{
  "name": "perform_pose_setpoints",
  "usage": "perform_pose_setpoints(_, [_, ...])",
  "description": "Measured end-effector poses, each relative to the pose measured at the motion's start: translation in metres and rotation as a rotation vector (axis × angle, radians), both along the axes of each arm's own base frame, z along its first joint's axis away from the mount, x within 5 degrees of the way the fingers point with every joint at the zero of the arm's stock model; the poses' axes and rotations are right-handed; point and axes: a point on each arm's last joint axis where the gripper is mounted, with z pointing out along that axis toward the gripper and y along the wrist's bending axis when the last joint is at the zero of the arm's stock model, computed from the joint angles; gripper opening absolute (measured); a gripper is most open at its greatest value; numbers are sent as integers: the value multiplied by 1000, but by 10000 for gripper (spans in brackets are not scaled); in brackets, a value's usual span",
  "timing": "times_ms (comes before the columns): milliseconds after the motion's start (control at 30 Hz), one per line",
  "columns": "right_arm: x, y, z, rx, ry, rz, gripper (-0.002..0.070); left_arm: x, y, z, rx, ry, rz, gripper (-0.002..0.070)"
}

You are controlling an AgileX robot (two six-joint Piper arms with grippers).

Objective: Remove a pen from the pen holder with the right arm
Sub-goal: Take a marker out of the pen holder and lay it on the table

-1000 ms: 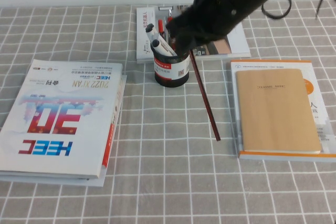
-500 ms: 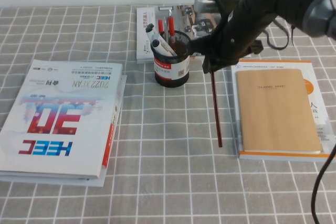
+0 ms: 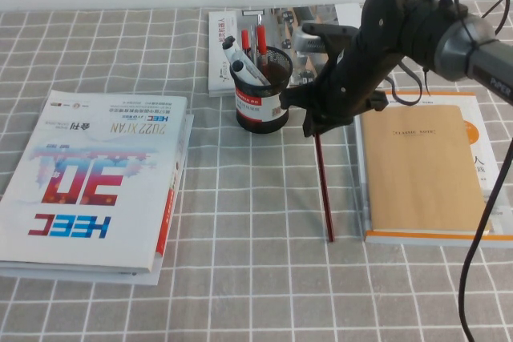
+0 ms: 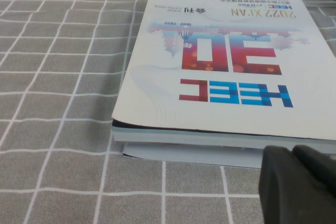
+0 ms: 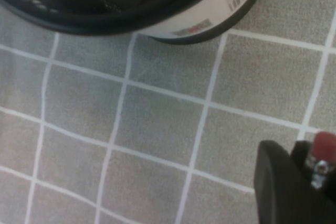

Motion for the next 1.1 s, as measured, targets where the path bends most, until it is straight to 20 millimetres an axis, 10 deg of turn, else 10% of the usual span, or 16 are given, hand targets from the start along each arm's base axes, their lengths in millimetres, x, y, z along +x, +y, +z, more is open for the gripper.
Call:
perform_pose_setpoints(233, [2,1,-11,-11,16,4,49,0,0,0,0,0,0,-5])
perform_pose_setpoints(567, [2,0,-12,-18,17,5,360,0,0,0,0,0,0,-5])
perform_pose_setpoints(767, [-7,-7,14,-59,3,27,266,0,0,0,0,0,0,-5])
perform_pose_setpoints(1100, [-66,-27,122,-171,-144,113,0,0,0,0,0,0,0,-5])
